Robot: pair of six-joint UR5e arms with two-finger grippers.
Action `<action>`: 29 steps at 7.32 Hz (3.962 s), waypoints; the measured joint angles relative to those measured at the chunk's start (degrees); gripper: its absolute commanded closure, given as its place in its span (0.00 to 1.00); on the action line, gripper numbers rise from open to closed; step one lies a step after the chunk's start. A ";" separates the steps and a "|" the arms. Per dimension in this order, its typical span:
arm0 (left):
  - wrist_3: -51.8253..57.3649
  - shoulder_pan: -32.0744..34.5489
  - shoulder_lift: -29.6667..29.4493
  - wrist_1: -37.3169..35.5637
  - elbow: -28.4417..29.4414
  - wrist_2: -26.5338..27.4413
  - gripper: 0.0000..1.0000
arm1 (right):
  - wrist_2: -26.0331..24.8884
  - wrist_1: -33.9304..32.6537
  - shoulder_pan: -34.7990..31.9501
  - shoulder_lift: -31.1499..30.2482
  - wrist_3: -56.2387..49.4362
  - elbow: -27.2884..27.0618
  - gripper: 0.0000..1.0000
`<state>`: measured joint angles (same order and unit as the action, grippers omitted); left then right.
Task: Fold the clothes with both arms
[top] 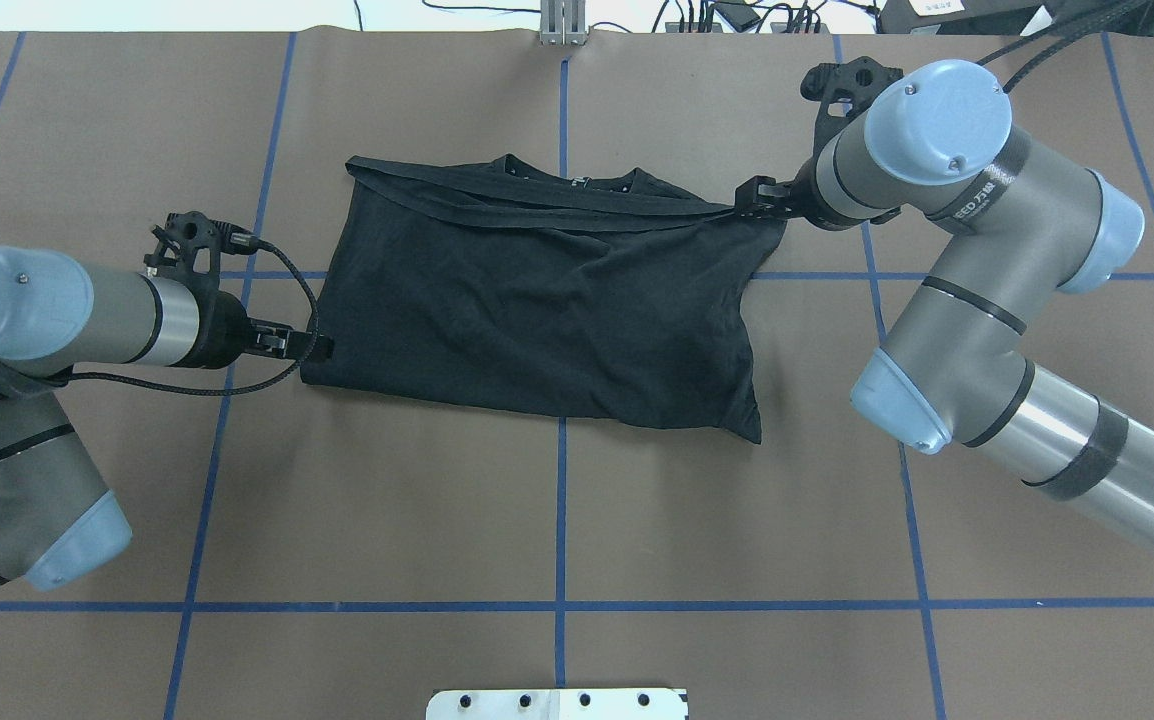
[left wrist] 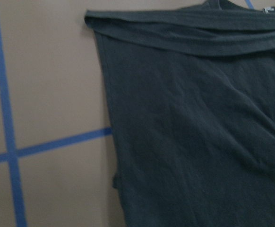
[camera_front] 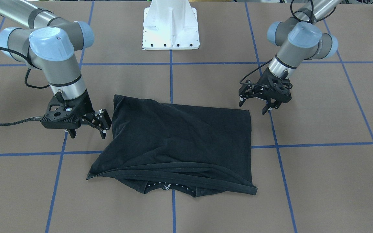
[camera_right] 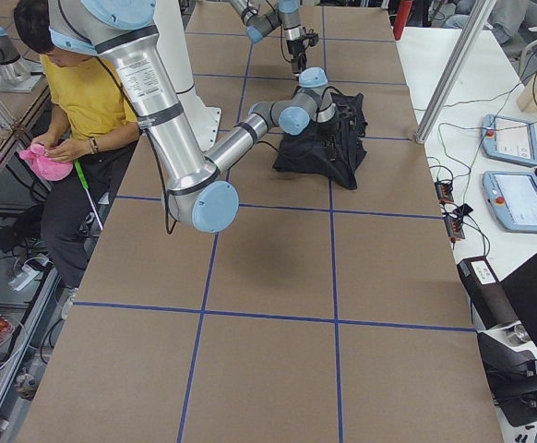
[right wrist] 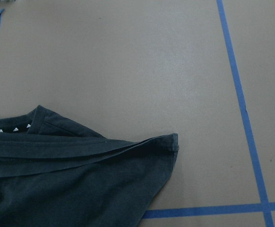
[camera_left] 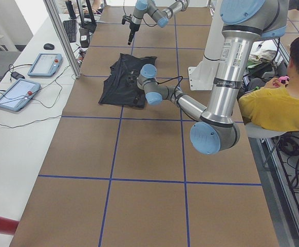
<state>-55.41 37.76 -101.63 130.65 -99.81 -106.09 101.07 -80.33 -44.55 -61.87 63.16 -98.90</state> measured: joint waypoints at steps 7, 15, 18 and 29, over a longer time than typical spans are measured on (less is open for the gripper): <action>-1.89 -1.47 -0.23 12.90 9.46 1.27 0.45 | -0.16 0.00 0.34 0.00 0.04 0.03 0.00; -3.62 -2.21 -0.57 13.03 9.03 1.14 1.00 | -0.18 0.00 0.34 0.00 -0.05 0.20 0.00; -3.55 -2.28 -0.14 12.73 8.25 1.13 1.00 | -0.18 0.00 0.37 -0.02 0.04 0.24 0.00; 22.24 19.31 -23.25 12.33 43.17 -1.85 0.55 | -0.35 0.03 2.77 0.96 0.06 0.38 0.00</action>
<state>-33.17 57.07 -124.88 142.98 -56.64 -107.94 100.72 -80.30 -41.79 -60.91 63.22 -98.52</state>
